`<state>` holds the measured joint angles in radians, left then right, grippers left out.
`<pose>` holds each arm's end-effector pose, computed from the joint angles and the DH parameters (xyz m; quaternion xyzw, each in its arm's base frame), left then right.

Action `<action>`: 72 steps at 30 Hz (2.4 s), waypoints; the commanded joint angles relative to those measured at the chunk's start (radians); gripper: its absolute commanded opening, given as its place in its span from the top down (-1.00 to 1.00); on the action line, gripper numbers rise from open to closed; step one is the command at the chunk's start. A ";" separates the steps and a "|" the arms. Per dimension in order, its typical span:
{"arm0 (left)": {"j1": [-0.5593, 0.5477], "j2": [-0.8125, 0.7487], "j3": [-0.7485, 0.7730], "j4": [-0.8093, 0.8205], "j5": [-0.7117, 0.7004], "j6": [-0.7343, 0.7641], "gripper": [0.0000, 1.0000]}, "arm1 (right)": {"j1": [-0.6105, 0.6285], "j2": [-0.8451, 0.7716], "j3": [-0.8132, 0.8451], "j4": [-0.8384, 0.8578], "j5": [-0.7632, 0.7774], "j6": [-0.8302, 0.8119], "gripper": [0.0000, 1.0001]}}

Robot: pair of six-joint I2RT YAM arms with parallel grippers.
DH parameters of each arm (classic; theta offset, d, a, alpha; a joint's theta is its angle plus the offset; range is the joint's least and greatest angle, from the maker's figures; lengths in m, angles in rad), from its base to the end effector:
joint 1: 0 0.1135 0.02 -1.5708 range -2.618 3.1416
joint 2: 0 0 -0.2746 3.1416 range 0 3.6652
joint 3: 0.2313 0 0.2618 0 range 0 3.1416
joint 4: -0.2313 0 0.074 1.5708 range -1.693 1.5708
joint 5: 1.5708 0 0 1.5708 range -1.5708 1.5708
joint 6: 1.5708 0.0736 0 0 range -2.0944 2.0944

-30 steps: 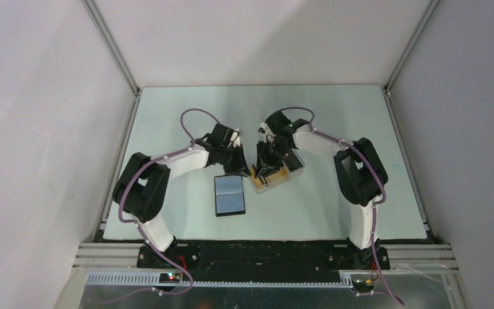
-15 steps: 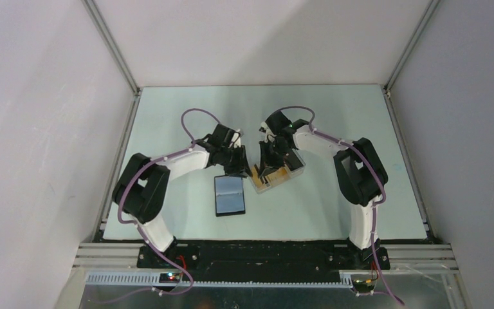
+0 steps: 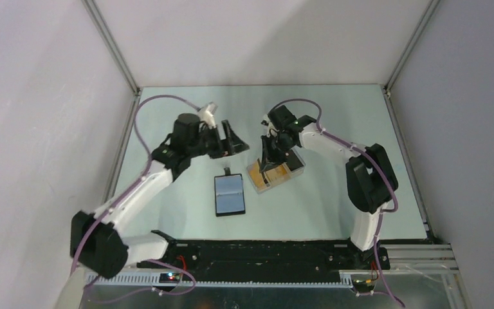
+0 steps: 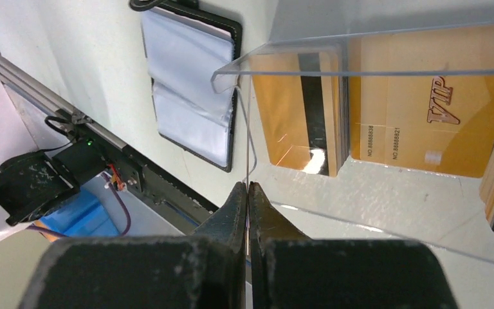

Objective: Put the credit cards into the card holder
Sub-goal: Pick up the credit card from the storage box, then insert the credit card into the card holder.

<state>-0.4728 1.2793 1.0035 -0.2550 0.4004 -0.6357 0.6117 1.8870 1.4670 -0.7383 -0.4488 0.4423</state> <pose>0.2762 -0.1735 0.2931 0.0293 0.8557 -0.4030 0.3232 0.3245 0.2666 0.1968 -0.1261 0.9470 0.2887 0.0630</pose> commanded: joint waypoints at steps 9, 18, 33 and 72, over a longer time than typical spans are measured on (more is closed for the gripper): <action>0.249 -0.166 -0.426 0.061 0.141 -0.009 -0.47 | -0.068 -0.180 0.007 -0.002 -0.032 -0.018 1.00; 0.328 -0.035 -0.491 0.063 0.107 0.030 -0.17 | -0.064 -0.268 -0.050 0.053 -0.148 -0.013 1.00; 0.325 0.322 -0.305 0.063 0.119 0.120 0.16 | 0.088 -0.210 -0.102 0.196 -0.157 0.037 1.00; 0.151 -0.033 -0.508 -0.023 0.024 -0.134 -0.09 | -0.041 -0.025 -0.067 0.140 0.098 -0.120 1.00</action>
<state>-0.2932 1.1740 0.4778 -0.3546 0.4061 -0.7166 0.5877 1.9236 1.4044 -0.6071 -0.4034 0.3599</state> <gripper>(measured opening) 0.557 0.011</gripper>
